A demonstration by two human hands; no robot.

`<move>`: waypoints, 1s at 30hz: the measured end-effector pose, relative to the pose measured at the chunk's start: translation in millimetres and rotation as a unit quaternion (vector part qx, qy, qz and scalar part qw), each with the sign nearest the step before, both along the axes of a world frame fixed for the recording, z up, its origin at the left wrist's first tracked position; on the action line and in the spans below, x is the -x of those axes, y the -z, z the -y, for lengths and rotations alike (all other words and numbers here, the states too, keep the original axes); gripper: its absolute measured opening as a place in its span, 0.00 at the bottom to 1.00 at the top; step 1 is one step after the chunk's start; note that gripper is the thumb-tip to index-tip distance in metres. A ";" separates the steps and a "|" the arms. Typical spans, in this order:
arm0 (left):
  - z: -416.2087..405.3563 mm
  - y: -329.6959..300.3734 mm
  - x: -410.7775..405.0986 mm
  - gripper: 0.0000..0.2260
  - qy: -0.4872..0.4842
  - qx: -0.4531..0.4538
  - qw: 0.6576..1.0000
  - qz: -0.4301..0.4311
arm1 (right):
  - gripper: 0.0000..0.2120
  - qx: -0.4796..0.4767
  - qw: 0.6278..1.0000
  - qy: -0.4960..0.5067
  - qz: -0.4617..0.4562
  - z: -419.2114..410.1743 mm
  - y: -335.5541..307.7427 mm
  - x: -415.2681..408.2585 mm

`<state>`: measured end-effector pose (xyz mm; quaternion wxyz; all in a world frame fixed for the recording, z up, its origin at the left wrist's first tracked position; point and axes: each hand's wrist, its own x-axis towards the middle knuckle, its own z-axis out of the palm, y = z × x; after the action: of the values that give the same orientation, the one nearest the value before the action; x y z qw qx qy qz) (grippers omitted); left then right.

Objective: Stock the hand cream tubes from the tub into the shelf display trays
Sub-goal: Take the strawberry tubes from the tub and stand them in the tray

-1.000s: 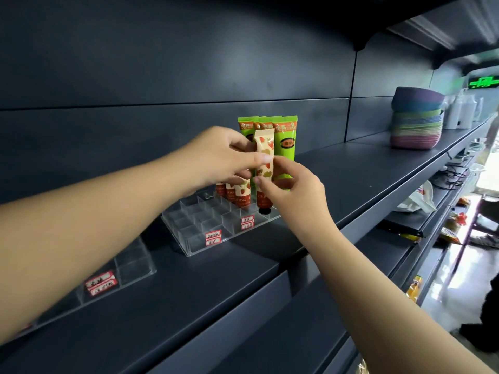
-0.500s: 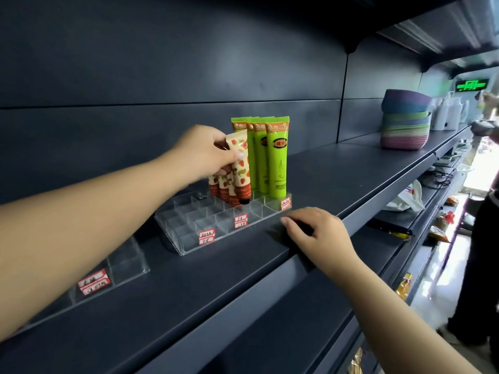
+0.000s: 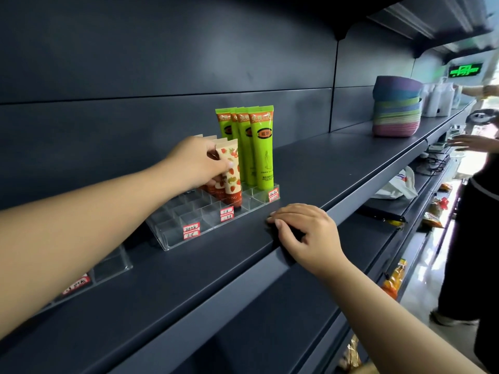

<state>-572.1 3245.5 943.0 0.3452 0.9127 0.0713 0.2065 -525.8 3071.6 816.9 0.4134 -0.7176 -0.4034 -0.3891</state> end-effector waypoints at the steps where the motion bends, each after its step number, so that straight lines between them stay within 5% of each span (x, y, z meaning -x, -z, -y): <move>1: -0.1 0.7 0.3 0.07 0.005 0.016 1.000 -0.002 | 0.15 -0.001 1.000 0.000 0.002 -0.3 0.2 -0.2; 21: 1.5 5.7 3.3 0.05 -0.015 0.082 0.996 -0.015 | 0.15 -0.015 1.000 0.006 0.023 -2.1 1.8 -2.7; 30: 4.4 2.1 16.4 0.16 -0.067 0.063 0.995 -0.025 | 0.14 0.004 1.000 0.010 0.015 0.2 -0.1 0.1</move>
<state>-588.4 3241.2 941.0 0.3858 0.8871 0.1536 0.2017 -525.8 3071.5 817.0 0.4008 -0.7173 -0.4040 -0.4020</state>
